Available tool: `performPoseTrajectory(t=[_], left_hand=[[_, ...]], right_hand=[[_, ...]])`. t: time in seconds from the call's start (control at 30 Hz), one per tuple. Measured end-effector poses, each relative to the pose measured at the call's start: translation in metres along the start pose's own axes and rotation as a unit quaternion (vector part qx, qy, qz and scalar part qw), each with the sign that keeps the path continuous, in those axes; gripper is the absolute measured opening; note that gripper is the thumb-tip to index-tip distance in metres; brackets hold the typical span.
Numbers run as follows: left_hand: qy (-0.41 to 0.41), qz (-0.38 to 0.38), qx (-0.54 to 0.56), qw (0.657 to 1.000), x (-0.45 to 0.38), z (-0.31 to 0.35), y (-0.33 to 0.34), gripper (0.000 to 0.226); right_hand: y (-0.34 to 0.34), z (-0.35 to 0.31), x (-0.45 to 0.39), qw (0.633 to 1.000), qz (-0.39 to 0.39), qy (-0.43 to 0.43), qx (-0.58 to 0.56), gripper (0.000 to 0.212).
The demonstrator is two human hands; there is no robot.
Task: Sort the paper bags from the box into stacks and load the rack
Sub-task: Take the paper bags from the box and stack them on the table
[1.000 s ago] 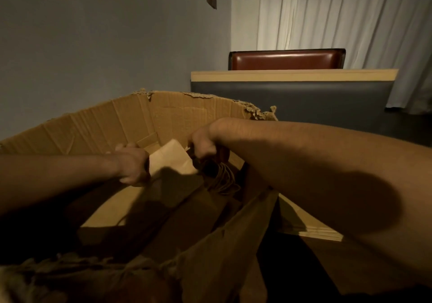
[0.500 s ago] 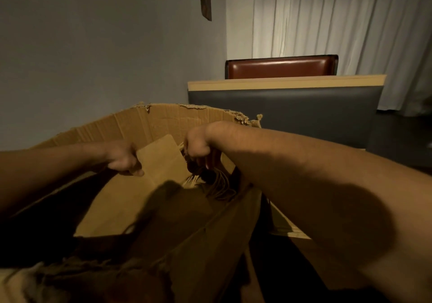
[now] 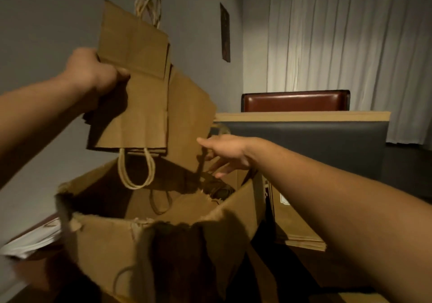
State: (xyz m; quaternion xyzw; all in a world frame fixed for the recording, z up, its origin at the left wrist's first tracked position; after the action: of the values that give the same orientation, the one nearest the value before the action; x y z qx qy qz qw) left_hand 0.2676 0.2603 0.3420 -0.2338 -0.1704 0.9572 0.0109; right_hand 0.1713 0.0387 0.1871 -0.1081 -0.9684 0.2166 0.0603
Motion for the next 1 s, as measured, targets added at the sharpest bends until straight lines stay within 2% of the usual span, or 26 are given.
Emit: performPoseTrajectory(t=[0.07, 0.13, 0.17, 0.23, 0.3, 0.33, 0.4, 0.43, 0.5, 0.53, 0.6, 0.67, 0.77, 0.8, 0.87, 0.93, 1.0], left_hand=[[0.024, -0.03, 0.082, 0.996, 0.017, 0.012, -0.005, 0.013], [0.04, -0.044, 0.17, 0.984, 0.035, 0.023, -0.012, 0.018], [0.037, -0.047, 0.217, 0.974, 0.042, 0.026, -0.013, 0.023], [0.012, -0.055, 0.312, 0.948, 0.054, 0.027, -0.008, 0.03], [-0.029, -0.073, 0.387, 0.919, 0.071, 0.025, 0.007, 0.03], [-0.054, -0.086, 0.411, 0.906, 0.083, 0.024, 0.021, 0.029], [-0.106, -0.124, 0.418, 0.894, 0.109, 0.018, 0.06, 0.025], [-0.133, -0.148, 0.407, 0.892, 0.126, 0.015, 0.083, 0.023], [-0.182, -0.2, 0.373, 0.888, 0.15, 0.004, 0.127, 0.022], [-0.206, -0.221, 0.359, 0.883, 0.161, -0.003, 0.143, 0.023], [-0.226, -0.249, 0.326, 0.883, 0.177, -0.013, 0.167, 0.024], [-0.207, -0.261, 0.299, 0.894, 0.19, -0.016, 0.18, 0.025], [-0.139, -0.268, 0.258, 0.918, 0.205, -0.004, 0.184, 0.026], [-0.113, -0.28, 0.25, 0.92, 0.211, 0.005, 0.185, 0.028], [-0.1, -0.329, 0.28, 0.896, 0.228, 0.022, 0.202, 0.031], [-0.123, -0.387, 0.327, 0.854, 0.253, 0.035, 0.226, 0.031], [-0.181, -0.405, 0.385, 0.81, 0.272, 0.034, 0.243, 0.024]], right_hand=[[0.003, -0.009, -0.001, 0.995, 0.031, -0.033, -0.092, 0.083], [-0.007, -0.02, 0.006, 0.978, 0.091, -0.062, -0.18, 0.105], [-0.014, -0.023, 0.014, 0.96, 0.119, -0.074, -0.24, 0.107], [-0.027, -0.015, 0.026, 0.898, 0.157, -0.088, -0.401, 0.094], [-0.041, 0.007, 0.045, 0.804, 0.188, -0.09, -0.558, 0.099], [-0.05, 0.017, 0.057, 0.762, 0.193, -0.102, -0.609, 0.094], [-0.06, 0.029, 0.082, 0.722, 0.176, -0.131, -0.656, 0.063], [-0.067, 0.035, 0.099, 0.727, 0.173, -0.146, -0.649, 0.049], [-0.086, 0.047, 0.131, 0.771, 0.22, -0.152, -0.578, 0.034], [-0.098, 0.056, 0.147, 0.794, 0.276, -0.156, -0.518, 0.03], [-0.132, 0.074, 0.19, 0.816, 0.406, -0.157, -0.381, 0.026], [-0.165, 0.085, 0.232, 0.831, 0.466, -0.149, -0.267, 0.023], [-0.203, 0.09, 0.28, 0.846, 0.498, -0.114, -0.15, 0.007], [-0.209, 0.085, 0.287, 0.853, 0.501, -0.105, -0.1, 0.006], [-0.197, 0.066, 0.288, 0.879, 0.466, -0.098, 0.025, 0.009], [-0.16, 0.051, 0.273, 0.918, 0.366, -0.118, 0.095, 0.033], [-0.112, 0.05, 0.256, 0.951, 0.246, -0.119, 0.145, 0.055]])
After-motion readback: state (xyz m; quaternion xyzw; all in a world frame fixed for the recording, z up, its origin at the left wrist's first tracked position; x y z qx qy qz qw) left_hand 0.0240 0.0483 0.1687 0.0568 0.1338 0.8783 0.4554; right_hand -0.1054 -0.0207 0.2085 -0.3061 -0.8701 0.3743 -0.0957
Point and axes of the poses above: each hand's wrist, its own x-axis away from the middle knuckle, its own y-axis out of the palm, z = x × y, the point moved 5 cm from there along -x, towards the middle knuckle, and after that the axes turned 7 degrees about -y, right-handed, at the moved point
